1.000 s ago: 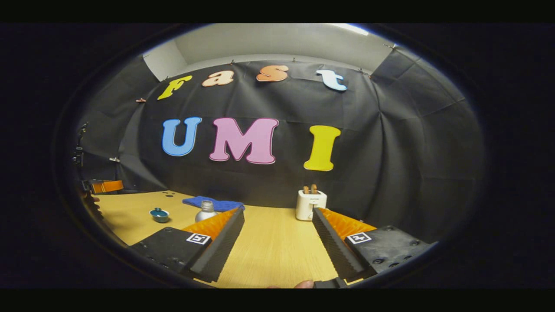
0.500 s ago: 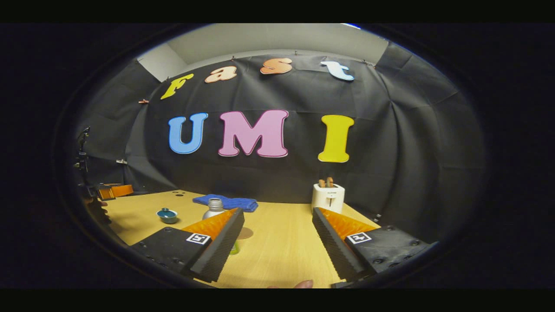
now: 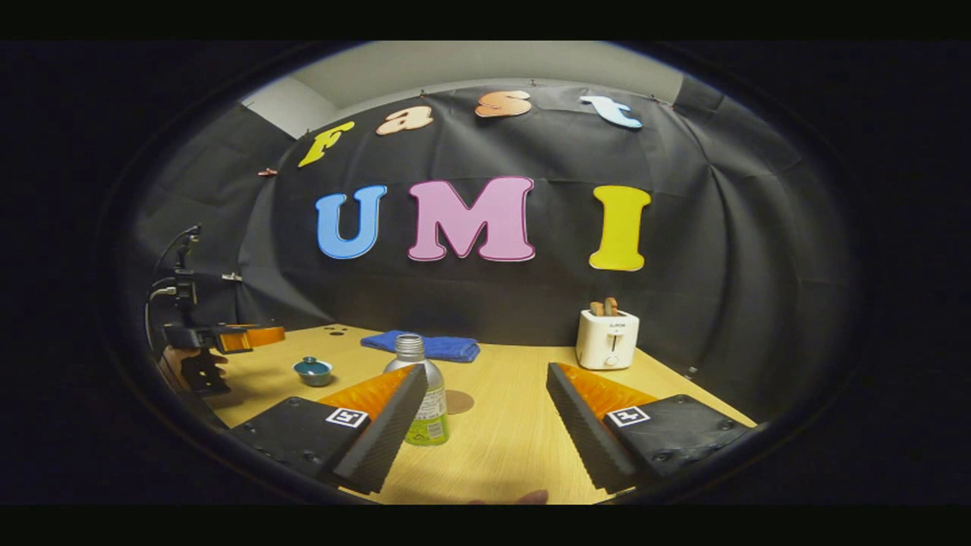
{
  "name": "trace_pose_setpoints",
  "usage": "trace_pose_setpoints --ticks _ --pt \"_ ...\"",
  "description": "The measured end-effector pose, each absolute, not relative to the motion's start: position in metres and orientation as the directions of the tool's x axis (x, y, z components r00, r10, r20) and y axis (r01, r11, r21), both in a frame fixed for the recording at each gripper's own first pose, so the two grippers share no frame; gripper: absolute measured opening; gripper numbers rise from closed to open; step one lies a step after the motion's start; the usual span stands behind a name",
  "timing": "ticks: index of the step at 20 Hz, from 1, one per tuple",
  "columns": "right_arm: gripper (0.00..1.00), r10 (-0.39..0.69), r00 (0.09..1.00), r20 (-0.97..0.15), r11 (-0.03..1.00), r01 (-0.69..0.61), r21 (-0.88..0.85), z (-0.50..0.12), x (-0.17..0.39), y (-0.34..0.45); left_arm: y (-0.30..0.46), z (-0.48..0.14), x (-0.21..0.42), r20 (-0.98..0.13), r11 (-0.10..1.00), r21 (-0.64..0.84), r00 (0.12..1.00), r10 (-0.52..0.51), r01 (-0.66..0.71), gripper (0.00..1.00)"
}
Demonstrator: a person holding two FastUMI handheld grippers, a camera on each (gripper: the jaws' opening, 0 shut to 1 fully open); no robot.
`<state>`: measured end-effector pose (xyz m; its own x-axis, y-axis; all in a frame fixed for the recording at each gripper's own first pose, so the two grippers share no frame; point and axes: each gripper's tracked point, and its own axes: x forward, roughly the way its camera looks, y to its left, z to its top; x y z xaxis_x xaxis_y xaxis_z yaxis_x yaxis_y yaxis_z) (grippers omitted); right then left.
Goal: Open the teacup lid with one hand, grasp the water bottle and pour water into the teacup with the other hand; after pouring, place the water bottle on the coaster and then close the teacup lid.
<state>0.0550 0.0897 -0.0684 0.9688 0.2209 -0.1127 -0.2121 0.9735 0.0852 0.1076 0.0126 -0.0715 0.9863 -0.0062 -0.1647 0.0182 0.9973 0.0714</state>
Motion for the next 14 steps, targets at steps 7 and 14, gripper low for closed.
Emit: trace_pose_setpoints --ticks 7,14 --pt "0.98 0.234 0.966 -0.112 0.97 -0.224 0.093 -0.069 0.059 0.095 0.015 -0.131 0.139 -0.336 0.988 0.148 0.942 0.015 0.037 0.89" --pt "0.98 0.246 0.962 -0.122 0.967 -0.234 0.101 -0.074 0.06 0.1 0.018 -0.142 0.151 -0.347 0.985 0.17 0.937 0.034 0.027 0.61"
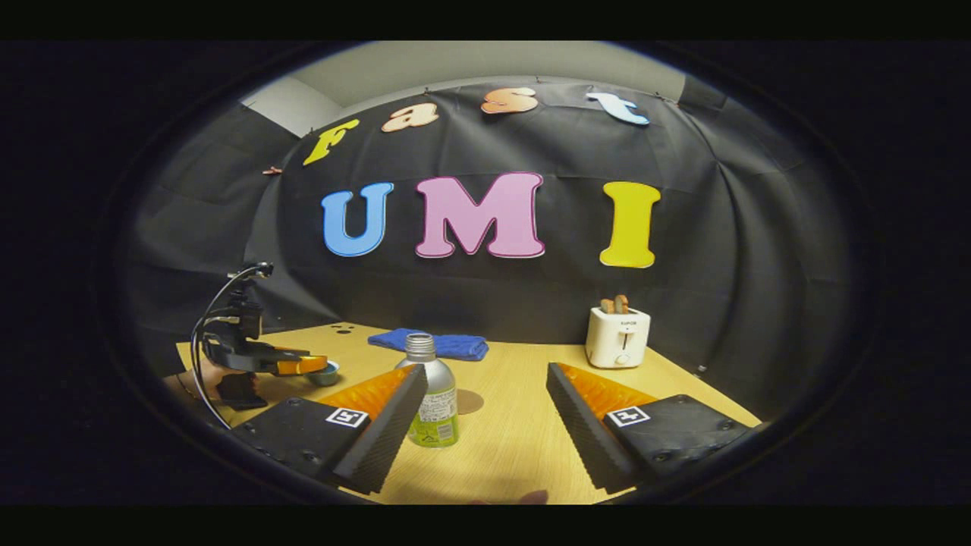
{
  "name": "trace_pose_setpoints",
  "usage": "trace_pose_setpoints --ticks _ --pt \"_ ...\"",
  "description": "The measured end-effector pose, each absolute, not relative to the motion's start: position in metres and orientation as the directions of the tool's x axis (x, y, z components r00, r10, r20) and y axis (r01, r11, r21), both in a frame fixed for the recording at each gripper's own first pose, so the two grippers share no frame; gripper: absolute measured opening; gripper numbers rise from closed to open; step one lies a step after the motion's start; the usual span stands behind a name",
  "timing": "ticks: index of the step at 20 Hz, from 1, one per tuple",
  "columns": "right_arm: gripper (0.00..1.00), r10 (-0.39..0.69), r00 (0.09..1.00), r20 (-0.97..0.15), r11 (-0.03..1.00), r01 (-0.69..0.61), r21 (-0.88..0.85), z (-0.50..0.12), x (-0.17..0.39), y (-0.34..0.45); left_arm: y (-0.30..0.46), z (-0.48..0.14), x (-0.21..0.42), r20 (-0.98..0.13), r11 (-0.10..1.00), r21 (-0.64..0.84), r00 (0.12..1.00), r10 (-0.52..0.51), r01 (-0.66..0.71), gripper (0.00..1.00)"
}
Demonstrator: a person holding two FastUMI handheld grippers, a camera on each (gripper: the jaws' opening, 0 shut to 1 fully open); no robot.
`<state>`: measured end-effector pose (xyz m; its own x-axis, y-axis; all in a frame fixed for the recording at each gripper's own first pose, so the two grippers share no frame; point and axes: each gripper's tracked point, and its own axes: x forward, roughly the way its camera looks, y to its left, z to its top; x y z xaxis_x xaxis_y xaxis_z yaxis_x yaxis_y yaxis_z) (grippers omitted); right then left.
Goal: Open the teacup lid with one hand, grasp the water bottle and pour water into the teacup with the other hand; after pouring, place the water bottle on the coaster and then close the teacup lid.
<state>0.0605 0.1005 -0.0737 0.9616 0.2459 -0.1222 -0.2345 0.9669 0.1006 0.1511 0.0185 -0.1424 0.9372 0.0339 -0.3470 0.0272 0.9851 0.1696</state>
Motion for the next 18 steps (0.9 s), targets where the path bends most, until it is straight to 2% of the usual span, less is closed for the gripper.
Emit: trace_pose_setpoints --ticks 2,4,5,7,10,11,12,18 --pt "0.98 0.247 0.962 -0.119 0.966 -0.235 0.108 -0.074 0.061 0.102 0.017 -0.143 0.153 -0.345 0.984 0.175 0.938 0.027 0.036 0.58" --pt "0.98 0.247 0.961 -0.121 0.966 -0.235 0.11 -0.076 0.061 0.103 0.013 -0.142 0.153 -0.339 0.983 0.177 0.94 0.015 0.048 0.46" --pt "0.98 0.248 0.961 -0.123 0.966 -0.235 0.11 -0.077 0.061 0.102 0.014 -0.139 0.151 -0.332 0.982 0.186 0.943 0.022 0.043 0.45" --pt "0.98 0.251 0.96 -0.126 0.965 -0.237 0.116 -0.079 0.061 0.103 0.011 -0.143 0.153 -0.334 0.98 0.192 0.943 0.013 0.055 0.34" --pt "0.98 0.249 0.96 -0.128 0.965 -0.235 0.117 -0.079 0.06 0.103 0.009 -0.141 0.154 -0.331 0.98 0.189 0.944 0.008 0.058 0.32" --pt "0.98 0.248 0.96 -0.127 0.965 -0.234 0.117 -0.079 0.06 0.102 0.009 -0.14 0.153 -0.327 0.982 0.178 0.945 0.0 0.062 0.35" --pt "0.98 0.246 0.961 -0.125 0.965 -0.232 0.119 -0.078 0.061 0.102 0.007 -0.138 0.153 -0.32 0.984 0.167 0.947 -0.01 0.067 0.29" --pt "0.98 0.261 0.956 -0.137 0.96 -0.242 0.141 -0.086 0.061 0.11 -0.001 -0.123 0.151 -0.285 0.987 0.13 0.957 -0.049 0.089 0.3"
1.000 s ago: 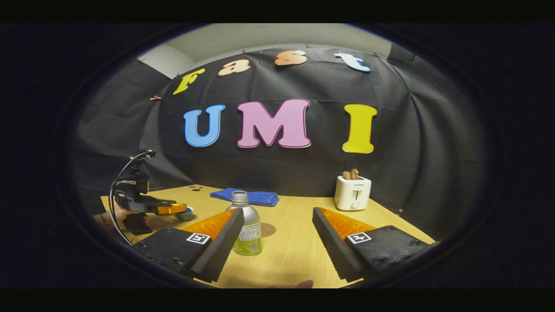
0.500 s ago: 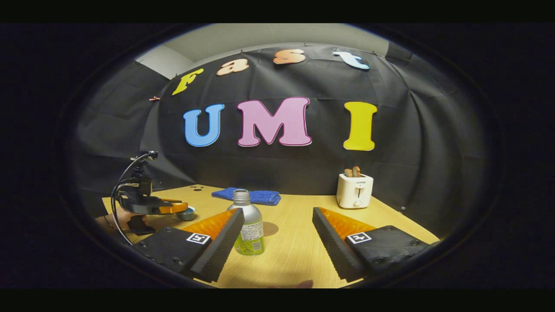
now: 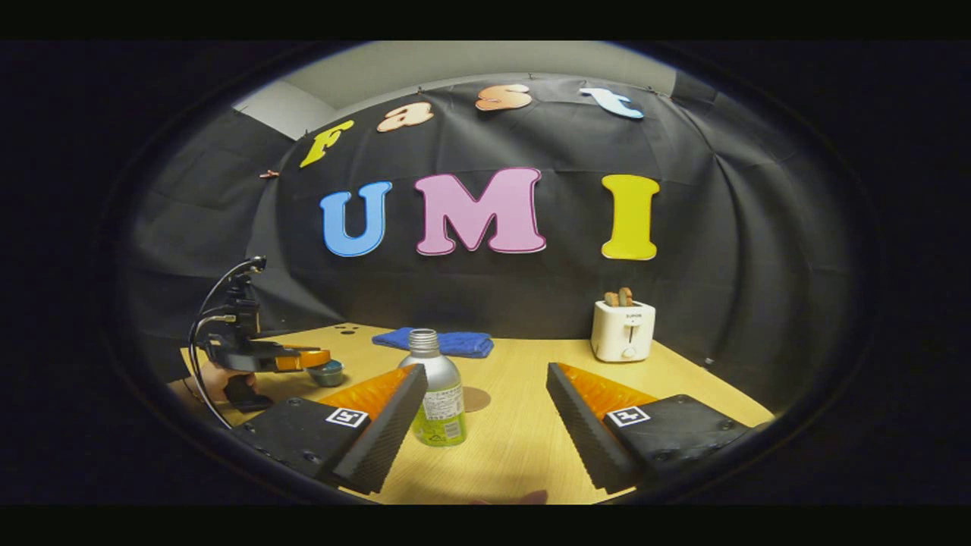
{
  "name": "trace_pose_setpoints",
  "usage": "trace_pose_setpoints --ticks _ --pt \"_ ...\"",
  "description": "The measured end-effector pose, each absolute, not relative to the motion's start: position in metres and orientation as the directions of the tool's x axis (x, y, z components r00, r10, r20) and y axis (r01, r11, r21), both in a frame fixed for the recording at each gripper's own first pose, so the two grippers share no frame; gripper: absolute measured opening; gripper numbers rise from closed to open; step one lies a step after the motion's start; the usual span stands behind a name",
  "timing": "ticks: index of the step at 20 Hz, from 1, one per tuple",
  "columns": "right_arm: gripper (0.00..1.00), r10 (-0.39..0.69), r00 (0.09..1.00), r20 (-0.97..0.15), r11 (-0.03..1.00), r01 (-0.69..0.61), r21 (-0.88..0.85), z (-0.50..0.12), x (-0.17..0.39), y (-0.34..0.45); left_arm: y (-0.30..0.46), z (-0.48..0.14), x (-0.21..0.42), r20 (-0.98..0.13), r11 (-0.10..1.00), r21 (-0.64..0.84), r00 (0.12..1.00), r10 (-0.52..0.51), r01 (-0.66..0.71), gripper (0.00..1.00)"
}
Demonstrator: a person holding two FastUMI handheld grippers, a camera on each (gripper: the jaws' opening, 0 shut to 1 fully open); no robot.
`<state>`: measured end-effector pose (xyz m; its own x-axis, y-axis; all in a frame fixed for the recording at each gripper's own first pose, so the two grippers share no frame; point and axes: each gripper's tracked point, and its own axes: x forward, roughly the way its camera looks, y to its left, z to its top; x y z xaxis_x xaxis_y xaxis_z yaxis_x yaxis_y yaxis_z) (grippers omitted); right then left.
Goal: Open the teacup lid with one hand, grasp the water bottle and pour water into the teacup with the other hand; after pouring, place the water bottle on the coaster and then close the teacup lid.
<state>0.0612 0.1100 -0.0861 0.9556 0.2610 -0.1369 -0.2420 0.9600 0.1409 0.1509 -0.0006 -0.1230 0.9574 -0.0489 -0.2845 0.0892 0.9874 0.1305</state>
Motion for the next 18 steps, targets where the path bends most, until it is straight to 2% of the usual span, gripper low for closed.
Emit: trace_pose_setpoints --ticks 1,2,4,5,11,18 --pt "0.98 0.269 0.953 -0.142 0.957 -0.247 0.15 -0.088 0.062 0.113 -0.001 -0.12 0.15 -0.28 0.99 0.113 0.959 -0.055 0.09 0.33" --pt "0.98 0.278 0.95 -0.145 0.954 -0.255 0.16 -0.09 0.061 0.117 -0.001 -0.117 0.149 -0.272 0.991 0.097 0.961 -0.06 0.089 0.3" --pt "0.98 0.294 0.945 -0.146 0.948 -0.269 0.171 -0.094 0.062 0.123 0.001 -0.103 0.142 -0.24 0.994 0.072 0.969 -0.06 0.08 0.33" --pt "0.98 0.301 0.942 -0.149 0.946 -0.275 0.172 -0.097 0.062 0.126 0.004 -0.095 0.139 -0.218 0.995 0.059 0.974 -0.06 0.075 0.3" --pt "0.98 0.334 0.925 -0.18 0.936 -0.304 0.176 -0.118 0.069 0.148 0.018 -0.05 0.108 -0.117 0.999 -0.004 0.992 -0.051 0.051 0.3" --pt "0.99 0.356 0.909 -0.217 0.927 -0.313 0.207 -0.142 0.082 0.17 0.03 -0.034 0.082 -0.084 0.999 -0.03 0.996 -0.034 0.031 0.3"
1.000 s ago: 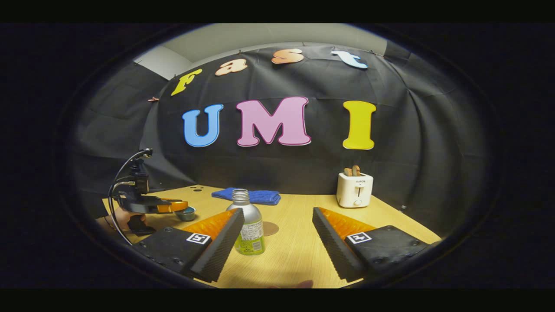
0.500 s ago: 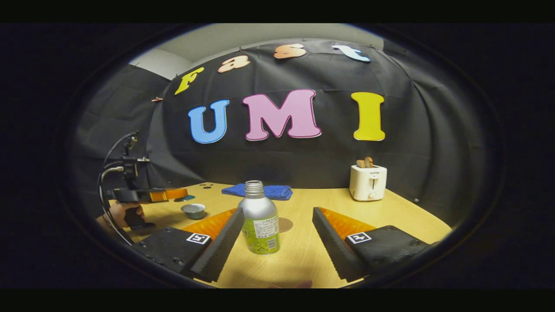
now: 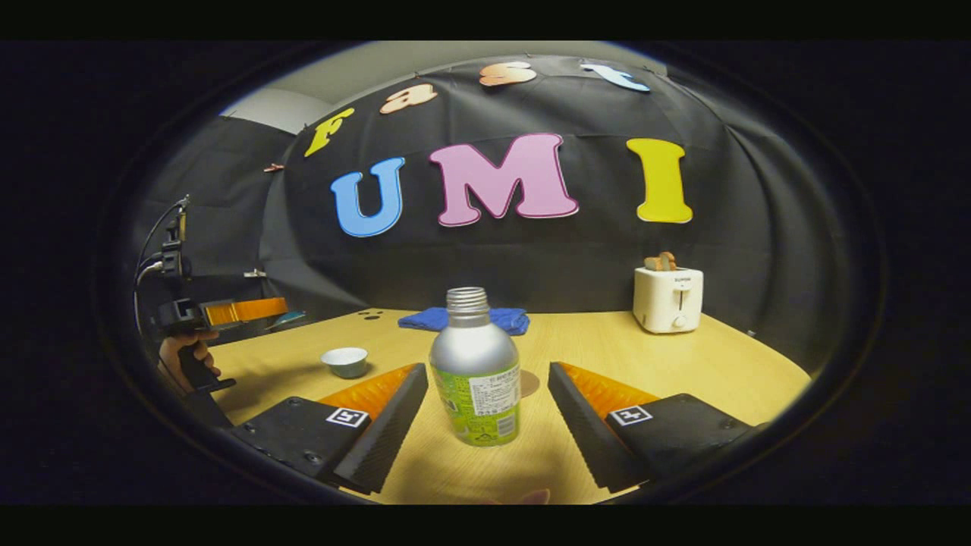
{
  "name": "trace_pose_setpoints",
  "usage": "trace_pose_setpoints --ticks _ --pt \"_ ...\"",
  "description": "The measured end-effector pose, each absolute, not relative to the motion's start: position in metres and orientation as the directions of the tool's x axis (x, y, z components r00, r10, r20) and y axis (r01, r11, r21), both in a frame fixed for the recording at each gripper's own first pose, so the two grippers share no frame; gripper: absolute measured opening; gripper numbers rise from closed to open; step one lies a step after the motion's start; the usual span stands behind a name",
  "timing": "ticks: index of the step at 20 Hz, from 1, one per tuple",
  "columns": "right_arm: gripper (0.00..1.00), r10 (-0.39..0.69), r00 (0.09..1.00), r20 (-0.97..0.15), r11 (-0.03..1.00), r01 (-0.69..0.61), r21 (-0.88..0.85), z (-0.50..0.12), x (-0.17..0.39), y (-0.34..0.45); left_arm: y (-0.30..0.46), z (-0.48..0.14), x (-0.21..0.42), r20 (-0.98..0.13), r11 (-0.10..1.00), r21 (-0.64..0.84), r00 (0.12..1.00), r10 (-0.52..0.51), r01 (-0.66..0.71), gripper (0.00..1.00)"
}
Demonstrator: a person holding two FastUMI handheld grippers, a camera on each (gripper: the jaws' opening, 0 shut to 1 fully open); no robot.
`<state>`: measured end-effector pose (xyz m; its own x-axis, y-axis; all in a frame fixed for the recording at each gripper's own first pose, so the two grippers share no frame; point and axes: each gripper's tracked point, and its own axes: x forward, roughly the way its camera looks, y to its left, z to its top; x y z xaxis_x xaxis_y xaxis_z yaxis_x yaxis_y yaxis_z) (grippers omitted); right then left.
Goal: Open the teacup lid with one hand, grasp the water bottle and pour water into the teacup with the other hand; after pouring, place the water bottle on the coaster and then close the teacup lid.
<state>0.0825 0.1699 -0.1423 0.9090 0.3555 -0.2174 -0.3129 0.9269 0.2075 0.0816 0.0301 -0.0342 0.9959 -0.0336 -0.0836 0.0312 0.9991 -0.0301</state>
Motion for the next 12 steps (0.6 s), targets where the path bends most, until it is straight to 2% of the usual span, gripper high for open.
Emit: trace_pose_setpoints --ticks 9,11,12 --pt "0.99 0.34 0.893 -0.295 0.939 -0.304 0.161 -0.175 0.1 0.185 0.042 -0.037 0.071 -0.088 0.997 -0.067 0.995 -0.035 0.029 0.3" --pt "0.82 0.347 0.889 -0.298 0.937 -0.313 0.156 -0.176 0.099 0.186 0.043 -0.037 0.069 -0.088 0.997 -0.075 0.995 -0.038 0.031 0.3" --pt "0.82 0.347 0.889 -0.3 0.937 -0.313 0.156 -0.176 0.099 0.187 0.043 -0.036 0.069 -0.086 0.996 -0.078 0.995 -0.04 0.033 0.3"
